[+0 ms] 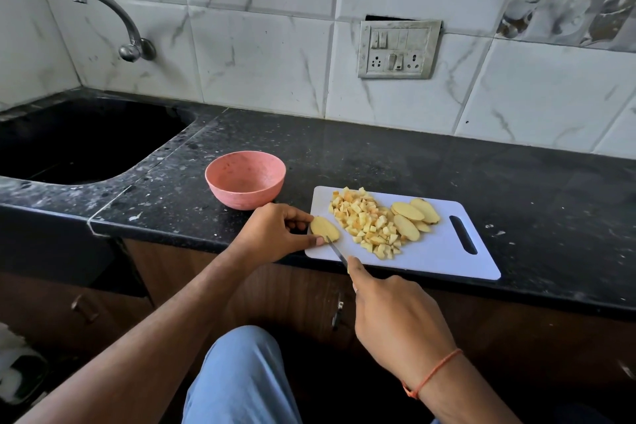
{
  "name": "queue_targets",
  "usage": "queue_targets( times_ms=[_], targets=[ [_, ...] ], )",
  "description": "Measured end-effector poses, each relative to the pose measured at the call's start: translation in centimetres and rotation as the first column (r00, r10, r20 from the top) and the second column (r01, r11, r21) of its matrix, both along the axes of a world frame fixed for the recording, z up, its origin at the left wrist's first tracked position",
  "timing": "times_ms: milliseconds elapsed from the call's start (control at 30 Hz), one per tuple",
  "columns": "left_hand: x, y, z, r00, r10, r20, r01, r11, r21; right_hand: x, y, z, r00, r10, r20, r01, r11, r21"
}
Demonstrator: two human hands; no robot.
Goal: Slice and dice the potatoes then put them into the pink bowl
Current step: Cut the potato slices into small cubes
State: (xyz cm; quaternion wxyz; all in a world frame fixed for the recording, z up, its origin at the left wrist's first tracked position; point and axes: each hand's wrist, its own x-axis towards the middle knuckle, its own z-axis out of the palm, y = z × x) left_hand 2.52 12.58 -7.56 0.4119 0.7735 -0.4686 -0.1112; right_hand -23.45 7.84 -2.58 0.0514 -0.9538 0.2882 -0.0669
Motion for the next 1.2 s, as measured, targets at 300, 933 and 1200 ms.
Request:
queue_targets(
  times_ms=[300,933,1200],
  targets=[
    [0.4,0.1,0.3,0.999,-0.040,0.003,0.039,0.999,0.022,-1.6,-0.4,0.5,0.989,-0.021,0.143,0.015,0.999,0.043],
    [0.5,0.0,0.1,0.996,0.041,-0.082,-0.041,0.999,0.002,5.0,-1.3,-1.2,0.995,0.018,0.101,-0.014,0.999,-0.031],
    [0.3,0.2,0.3,0.997,0.035,-0.075,-0.034,0.999,0.012,6.3,-1.2,-1.0,1.000,0.001,-0.003,-0.002,0.996,-0.093]
  ],
)
